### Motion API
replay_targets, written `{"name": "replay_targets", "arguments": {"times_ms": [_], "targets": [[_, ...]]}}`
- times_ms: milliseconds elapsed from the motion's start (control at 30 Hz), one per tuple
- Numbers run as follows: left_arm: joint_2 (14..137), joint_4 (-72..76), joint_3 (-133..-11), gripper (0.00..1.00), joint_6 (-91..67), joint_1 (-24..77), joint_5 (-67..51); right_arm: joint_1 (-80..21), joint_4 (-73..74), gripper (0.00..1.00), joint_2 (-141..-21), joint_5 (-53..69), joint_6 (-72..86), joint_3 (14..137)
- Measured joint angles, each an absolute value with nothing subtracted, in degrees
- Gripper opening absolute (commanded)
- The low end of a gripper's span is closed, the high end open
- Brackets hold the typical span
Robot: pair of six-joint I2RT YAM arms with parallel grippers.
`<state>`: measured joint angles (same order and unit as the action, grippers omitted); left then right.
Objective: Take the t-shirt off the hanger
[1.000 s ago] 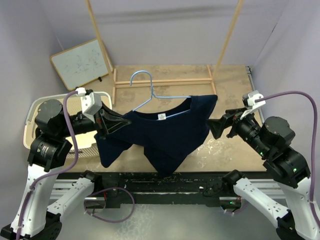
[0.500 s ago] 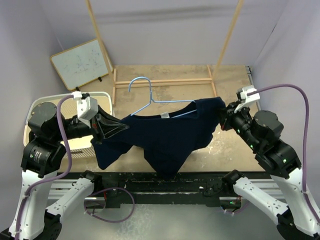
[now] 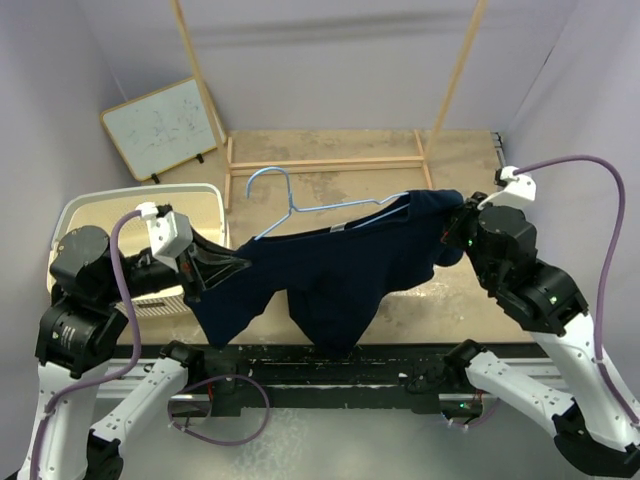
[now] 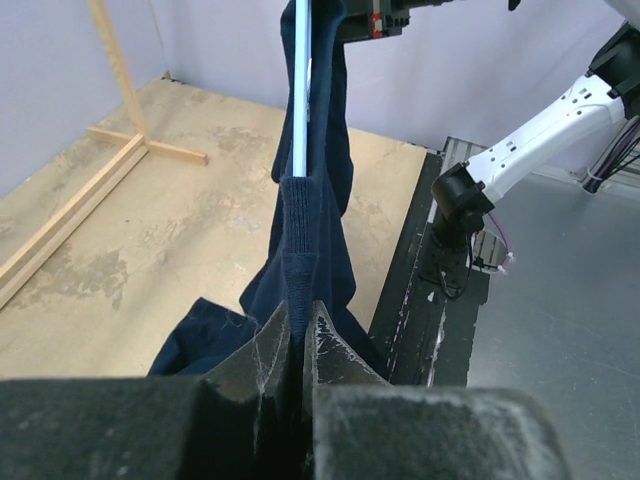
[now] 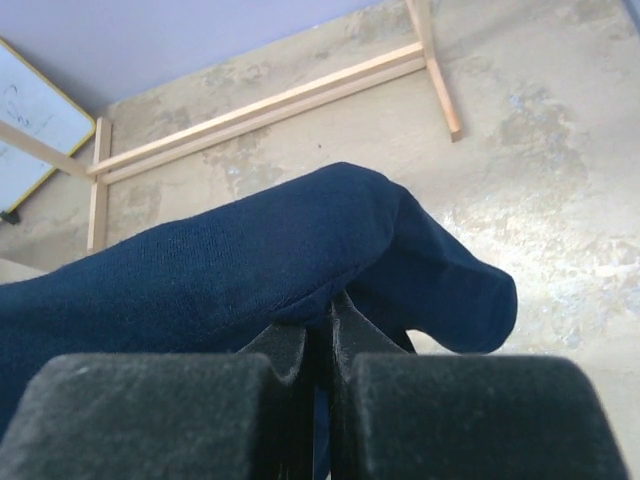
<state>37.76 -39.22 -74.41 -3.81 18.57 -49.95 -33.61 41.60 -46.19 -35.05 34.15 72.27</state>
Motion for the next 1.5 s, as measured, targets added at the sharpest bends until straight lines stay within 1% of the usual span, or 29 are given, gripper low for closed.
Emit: {"name": "replay_targets", "arguments": {"times_ms": [133, 300, 433, 600, 767, 867, 933, 1067, 1133, 1200, 1267, 1367, 1433, 1500], "targets": [[36.53, -41.65, -74.89, 0.0, -3.79, 18.57, -48.31, -32.34, 38.65, 0.0, -46.15, -31.07, 34.26, 67.85], [36.69, -43.59, -75.5, 0.0, -3.81, 18.57, -46.46, -27.49, 34.63, 0.0, -45.71, -21.89, 33.15, 62.28], [36.71, -46.76, -77.54, 0.0, -3.36, 18.57, -44.4, -24.58, 33.43, 0.0, -45.71, -16.99, 32.64, 61.06], [36.01, -50.63, -83.18, 0.0, -2.22, 19.38, -41.91, -19.53, 32.71, 0.0, -45.69, -16.23, 31.53, 61.06], [32.01, -51.53, -86.41, 0.0, -1.91, 20.08, -38.96, -9.06, 34.2, 0.0, -46.68, -22.11, 27.64, 60.66], [29.58, -50.22, -86.94, 0.0, -2.37, 20.45, -38.98, -8.12, 33.76, 0.0, -47.29, -20.47, 25.52, 59.99], [29.54, -48.64, -86.24, 0.0, -3.03, 20.56, -39.38, -8.05, 32.93, 0.01, -46.7, -16.12, 23.83, 59.51], [32.56, -43.81, -81.12, 0.0, -5.37, 20.64, -40.36, -8.08, 31.24, 0.22, -44.4, -5.37, 20.4, 59.9], [36.49, -41.43, -78.94, 0.0, -6.07, 20.64, -41.17, -8.08, 31.42, 0.37, -42.98, -0.82, 18.98, 61.52], [41.58, -39.22, -77.78, 0.0, -6.48, 20.64, -41.82, -8.08, 32.8, 0.49, -41.89, 2.81, 17.61, 64.75], [45.84, -37.52, -77.54, 0.0, -6.5, 20.64, -42.61, -8.08, 34.59, 0.54, -40.91, 6.02, 16.03, 69.38], [52.53, -34.48, -77.54, 0.0, -6.5, 20.64, -45.65, -8.08, 36.29, 0.58, -39.88, 11.11, 14.17, 75.75], [56.62, -31.99, -77.54, 0.0, -6.96, 20.64, -50.11, -8.03, 37.15, 0.6, -39.09, 15.64, 13.13, 79.26], [59.86, -29.08, -77.41, 0.0, -7.9, 20.64, -55.35, -8.01, 37.36, 0.68, -38.85, 19.57, 12.27, 81.32]]}}
